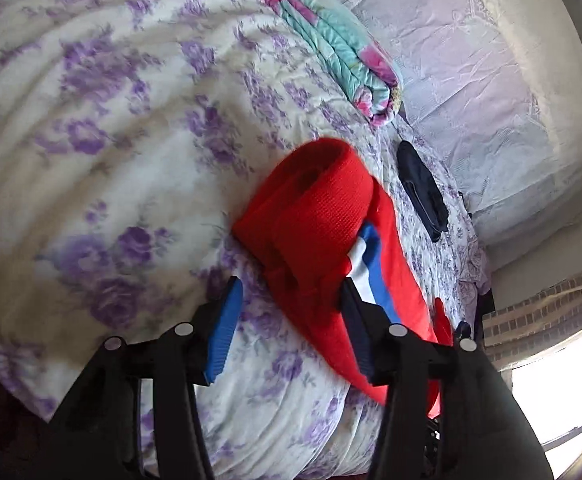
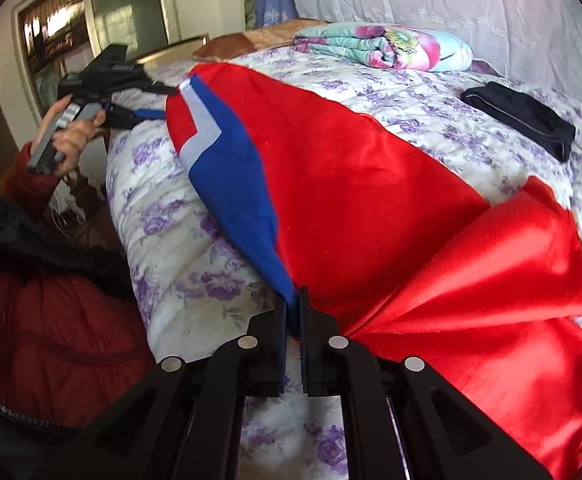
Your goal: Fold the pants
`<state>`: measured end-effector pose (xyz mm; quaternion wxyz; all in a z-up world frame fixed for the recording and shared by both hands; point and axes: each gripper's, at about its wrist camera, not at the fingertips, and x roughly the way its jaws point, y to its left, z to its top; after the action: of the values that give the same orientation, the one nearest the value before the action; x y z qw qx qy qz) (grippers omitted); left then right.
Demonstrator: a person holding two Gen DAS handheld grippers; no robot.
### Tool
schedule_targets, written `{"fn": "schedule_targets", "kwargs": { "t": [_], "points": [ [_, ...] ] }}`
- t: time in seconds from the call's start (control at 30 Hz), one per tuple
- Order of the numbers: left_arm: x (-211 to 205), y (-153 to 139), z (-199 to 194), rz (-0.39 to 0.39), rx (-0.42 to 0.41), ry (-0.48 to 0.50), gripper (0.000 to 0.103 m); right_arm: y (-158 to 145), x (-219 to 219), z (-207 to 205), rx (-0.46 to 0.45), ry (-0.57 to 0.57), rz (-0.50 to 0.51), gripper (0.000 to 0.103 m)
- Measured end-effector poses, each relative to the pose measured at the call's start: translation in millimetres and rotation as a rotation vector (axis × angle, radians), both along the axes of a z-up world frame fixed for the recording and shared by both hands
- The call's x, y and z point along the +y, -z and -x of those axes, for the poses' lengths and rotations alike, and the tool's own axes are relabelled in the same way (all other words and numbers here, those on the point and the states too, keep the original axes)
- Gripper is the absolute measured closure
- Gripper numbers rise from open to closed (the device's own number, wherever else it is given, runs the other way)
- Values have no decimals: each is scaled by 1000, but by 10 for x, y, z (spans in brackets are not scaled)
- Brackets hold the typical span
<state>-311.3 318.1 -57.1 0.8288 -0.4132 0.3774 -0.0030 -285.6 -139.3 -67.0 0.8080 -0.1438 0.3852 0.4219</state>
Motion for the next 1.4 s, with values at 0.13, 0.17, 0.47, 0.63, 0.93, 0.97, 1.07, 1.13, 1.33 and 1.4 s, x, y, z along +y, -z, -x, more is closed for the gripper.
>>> {"fn": "schedule_targets", "kwargs": {
  "t": [0.13,0.17,0.47,0.63,0.93,0.97,1.07,1.13,1.33,1.4],
  "points": [
    [-38,-307,180,-194,-34,-94,56,21,-7,12,-9,12,-13,97],
    [-59,-355,197,-205,-52,-88,56,23,-14,8,-6,16,-19,97],
    [-697,-319,-340,-347,-46,126,35,17,-85,-40,68,44,-93,92],
    [-815,-234,-430,-422,-10,114,36,-210,-173,9,103,33,-163,64],
    [-1409,-448,-391,-354,-130,286,29,-876,-458,-730,-107,503,-120,24],
    [-1491,-432,-407,-371,-128,299,29,-834,-413,-951,-104,584,-66,21],
    [-1830,-283,-515,-487,-106,338,22,-640,-233,-1414,-41,722,77,19],
    [-1931,-178,-550,-546,-87,334,13,-498,-106,-1619,0,752,159,19],
    [-2193,201,-536,-812,-127,335,5,-198,2,-1821,34,722,163,20],
    [-2249,199,-511,-866,-129,342,5,-149,-28,-1849,40,724,167,33]
  ]
}}
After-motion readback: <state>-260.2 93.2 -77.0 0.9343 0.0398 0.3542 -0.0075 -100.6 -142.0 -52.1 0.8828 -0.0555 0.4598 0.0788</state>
